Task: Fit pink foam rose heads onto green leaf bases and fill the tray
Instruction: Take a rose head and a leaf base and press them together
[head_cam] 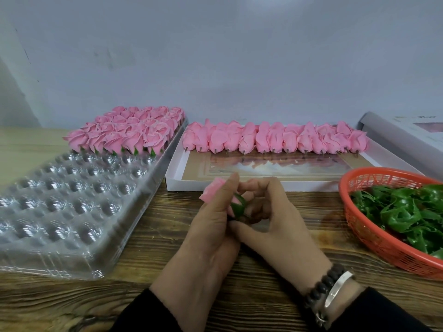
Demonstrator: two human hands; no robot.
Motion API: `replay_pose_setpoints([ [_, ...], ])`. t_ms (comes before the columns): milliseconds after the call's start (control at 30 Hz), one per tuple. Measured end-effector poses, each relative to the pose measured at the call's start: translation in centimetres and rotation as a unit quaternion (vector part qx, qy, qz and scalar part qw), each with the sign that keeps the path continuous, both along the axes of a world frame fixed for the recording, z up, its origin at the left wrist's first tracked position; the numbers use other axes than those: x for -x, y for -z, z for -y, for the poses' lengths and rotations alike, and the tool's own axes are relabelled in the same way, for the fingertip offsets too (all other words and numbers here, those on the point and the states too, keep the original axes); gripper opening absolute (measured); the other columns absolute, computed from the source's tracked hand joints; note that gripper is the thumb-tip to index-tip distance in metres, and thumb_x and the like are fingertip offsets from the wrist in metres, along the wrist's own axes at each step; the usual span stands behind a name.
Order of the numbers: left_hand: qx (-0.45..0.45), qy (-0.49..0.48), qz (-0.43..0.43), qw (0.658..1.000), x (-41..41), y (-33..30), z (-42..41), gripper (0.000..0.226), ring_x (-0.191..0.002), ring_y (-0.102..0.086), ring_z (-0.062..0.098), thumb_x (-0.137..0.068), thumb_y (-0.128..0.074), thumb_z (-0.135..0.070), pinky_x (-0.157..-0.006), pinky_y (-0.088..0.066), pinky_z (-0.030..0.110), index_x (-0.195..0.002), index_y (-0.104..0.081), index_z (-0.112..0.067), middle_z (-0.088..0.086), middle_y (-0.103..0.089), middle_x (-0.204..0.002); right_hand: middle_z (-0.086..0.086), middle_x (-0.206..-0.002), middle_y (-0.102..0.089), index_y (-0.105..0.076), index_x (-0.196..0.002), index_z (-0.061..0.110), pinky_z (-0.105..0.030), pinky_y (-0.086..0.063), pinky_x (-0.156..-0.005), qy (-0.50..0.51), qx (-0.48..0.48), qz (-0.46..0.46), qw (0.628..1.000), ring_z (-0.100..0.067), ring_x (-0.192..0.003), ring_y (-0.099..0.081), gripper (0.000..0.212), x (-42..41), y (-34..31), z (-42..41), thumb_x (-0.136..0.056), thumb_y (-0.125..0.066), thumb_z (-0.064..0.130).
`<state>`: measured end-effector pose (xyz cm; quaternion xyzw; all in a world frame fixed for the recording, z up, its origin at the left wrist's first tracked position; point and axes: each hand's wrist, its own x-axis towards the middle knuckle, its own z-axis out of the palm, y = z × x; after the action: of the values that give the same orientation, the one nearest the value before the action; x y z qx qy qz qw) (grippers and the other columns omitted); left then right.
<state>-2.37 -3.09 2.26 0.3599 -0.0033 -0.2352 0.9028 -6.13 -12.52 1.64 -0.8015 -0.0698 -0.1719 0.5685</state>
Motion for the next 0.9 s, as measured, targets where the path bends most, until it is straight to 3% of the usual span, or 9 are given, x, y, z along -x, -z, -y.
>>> replay_pose_setpoints([
  [100, 0.01, -0.024, -0.001, 1.0, 0.3, -0.1, 0.3, 0.025, -0.07, -0.065, 0.019, -0.068, -0.065, -0.029, -0.074, -0.055, 0.034, -0.082, -0.065, -0.008, 0.007, -0.067, -0.073, 0.016, -0.082, -0.057, -0.042, -0.089, 0.039, -0.01, -0.044, -0.066, 0.046, 0.075, 0.031, 0.996, 0.001, -0.078, -0.057, 0.044, 0.1, 0.0, -0.1, -0.068, -0.074, 0.016],
  [267, 0.022, -0.027, -0.008, 0.999, 0.4, -0.1, 0.6, 0.026, -0.065, -0.068, 0.017, -0.064, -0.066, -0.028, -0.066, -0.057, 0.032, -0.081, -0.069, -0.009, 0.006, -0.068, -0.072, 0.014, -0.084, -0.055, -0.042, -0.085, 0.032, -0.016, -0.044, -0.069, 0.073, 0.14, 0.054, 0.986, 0.0, -0.08, -0.054, 0.029, 0.2, 0.2, -0.7, -0.072, -0.067, 0.023],
  [367, 0.008, -0.007, 0.006, 1.0, 0.4, 0.0, 0.5, 0.023, -0.066, -0.068, 0.018, -0.064, -0.068, -0.028, -0.065, -0.058, 0.03, -0.076, -0.072, -0.01, 0.009, -0.068, -0.071, 0.01, -0.075, -0.059, -0.051, -0.083, 0.026, -0.013, -0.044, -0.064, 0.072, 0.089, 0.05, 0.992, -0.003, -0.071, -0.056, 0.024, 0.2, 0.0, -0.5, -0.069, -0.07, 0.022],
  [467, -0.003, 0.019, 0.039, 0.999, 0.4, -0.1, 0.3, 0.018, -0.071, -0.065, 0.02, -0.059, -0.07, -0.027, -0.074, -0.056, 0.032, -0.067, -0.073, -0.011, 0.011, -0.065, -0.075, -0.003, -0.071, -0.064, -0.056, -0.079, 0.018, -0.017, -0.045, -0.061, 0.016, -0.042, 0.012, 0.999, -0.006, -0.06, -0.054, 0.023, 0.1, -0.4, 0.0, -0.067, -0.074, 0.012],
  [567, -0.003, 0.029, 0.051, 0.998, 0.4, -0.1, 0.3, 0.015, -0.085, -0.064, 0.03, -0.062, -0.068, -0.026, -0.087, -0.054, 0.039, -0.061, -0.068, -0.01, 0.019, -0.063, -0.086, 0.007, -0.067, -0.065, -0.059, -0.081, 0.014, -0.018, -0.047, -0.062, -0.055, -0.137, -0.021, 0.989, -0.006, -0.062, -0.056, 0.023, 0.0, -0.5, 0.4, -0.072, -0.073, -0.001],
  [633, -0.014, 0.02, 0.045, 0.999, 0.4, -0.2, 0.3, 0.018, -0.091, -0.061, 0.031, -0.064, -0.067, -0.027, -0.091, -0.051, 0.041, -0.065, -0.065, -0.009, 0.019, -0.061, -0.089, 0.012, -0.072, -0.066, -0.058, -0.086, 0.019, -0.016, -0.046, -0.063, -0.047, -0.117, -0.019, 0.992, -0.002, -0.063, -0.057, 0.027, 0.0, -0.4, 0.3, -0.072, -0.073, 0.001],
  [700, -0.02, 0.011, 0.031, 0.999, 0.3, -0.2, 0.3, 0.027, -0.084, -0.058, 0.028, -0.066, -0.067, -0.028, -0.08, -0.053, 0.035, -0.08, -0.061, -0.006, 0.017, -0.058, -0.086, 0.017, -0.076, -0.064, -0.054, -0.087, 0.029, -0.011, -0.042, -0.06, -0.001, -0.052, -0.016, 0.999, 0.002, -0.062, -0.056, 0.033, 0.0, -0.1, 0.0, -0.068, -0.075, 0.011],
  [800, -0.047, -0.004, 0.044, 0.998, 0.4, -0.2, 0.3, 0.029, -0.067, -0.058, 0.019, -0.065, -0.067, -0.029, -0.066, -0.053, 0.029, -0.079, -0.058, -0.006, 0.012, -0.058, -0.074, 0.013, -0.068, -0.06, -0.049, -0.081, 0.033, -0.009, -0.041, -0.059, 0.055, 0.044, -0.011, 0.997, 0.0, -0.064, -0.057, 0.03, 0.1, -0.1, -0.2, -0.064, -0.071, 0.023],
  [900, -0.047, 0.013, 0.043, 0.998, 0.2, 0.0, 0.1, 0.04, -0.09, -0.053, 0.03, -0.06, -0.074, -0.027, -0.09, -0.048, 0.039, -0.085, -0.055, -0.002, 0.021, -0.052, -0.093, 0.011, -0.063, -0.059, -0.055, -0.078, 0.024, -0.013, -0.041, -0.058, 0.014, -0.03, -0.014, 0.999, -0.001, -0.058, -0.053, 0.025, 0.1, -0.4, 0.1, -0.068, -0.073, 0.01],
])
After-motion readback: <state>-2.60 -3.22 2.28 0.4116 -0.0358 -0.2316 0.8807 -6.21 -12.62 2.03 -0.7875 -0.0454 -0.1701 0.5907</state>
